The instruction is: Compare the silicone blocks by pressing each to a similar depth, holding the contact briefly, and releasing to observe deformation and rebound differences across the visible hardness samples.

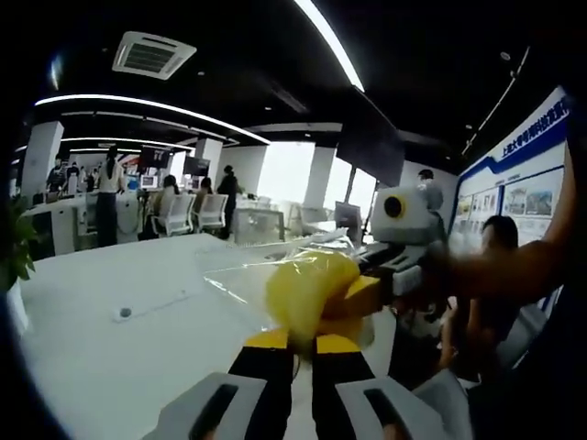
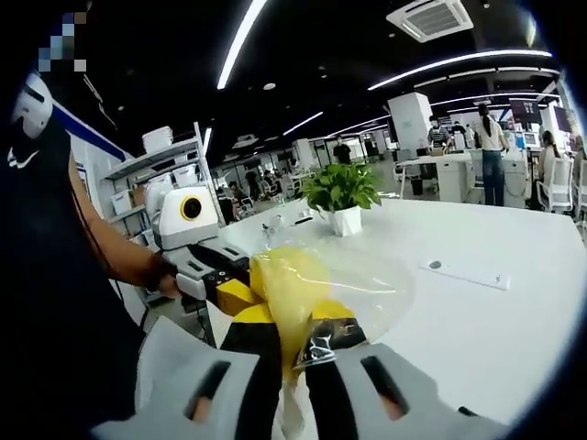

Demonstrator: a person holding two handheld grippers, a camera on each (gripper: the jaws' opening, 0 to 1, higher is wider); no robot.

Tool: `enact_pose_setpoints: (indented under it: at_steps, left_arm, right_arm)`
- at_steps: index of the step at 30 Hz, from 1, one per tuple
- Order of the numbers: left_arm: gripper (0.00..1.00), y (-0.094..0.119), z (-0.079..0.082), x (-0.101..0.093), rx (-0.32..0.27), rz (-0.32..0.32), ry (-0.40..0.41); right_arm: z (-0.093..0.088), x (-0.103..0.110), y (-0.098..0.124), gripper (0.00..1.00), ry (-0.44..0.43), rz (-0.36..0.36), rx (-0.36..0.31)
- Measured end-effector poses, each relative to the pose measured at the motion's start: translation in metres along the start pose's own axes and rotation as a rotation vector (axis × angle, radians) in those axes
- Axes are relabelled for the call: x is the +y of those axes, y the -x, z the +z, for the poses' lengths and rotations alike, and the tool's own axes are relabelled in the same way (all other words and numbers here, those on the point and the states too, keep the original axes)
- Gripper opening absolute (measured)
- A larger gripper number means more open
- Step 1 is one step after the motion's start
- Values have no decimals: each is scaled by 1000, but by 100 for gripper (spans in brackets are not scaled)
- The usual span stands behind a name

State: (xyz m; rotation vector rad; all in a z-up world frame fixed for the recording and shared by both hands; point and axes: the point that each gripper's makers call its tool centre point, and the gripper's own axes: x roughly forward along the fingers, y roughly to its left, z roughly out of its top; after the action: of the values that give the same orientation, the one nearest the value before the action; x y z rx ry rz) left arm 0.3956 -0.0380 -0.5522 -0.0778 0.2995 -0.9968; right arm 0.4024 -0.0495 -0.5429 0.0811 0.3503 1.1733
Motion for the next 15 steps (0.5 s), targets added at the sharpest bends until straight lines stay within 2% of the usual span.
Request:
enact_pose_setpoints:
  at_steps: [5, 10, 15]
  left_arm:
    - [5, -4, 0, 1, 8, -15, 37]
    - [5, -2, 8, 1, -4, -31, 59]
    - [7, -1, 8, 4, -15, -21, 20]
  right_arm:
    - [1, -1, 3, 2, -7, -1, 14]
    - [9, 1, 4, 1, -16, 0, -10]
    - [11, 2, 0, 0, -6, -5, -7]
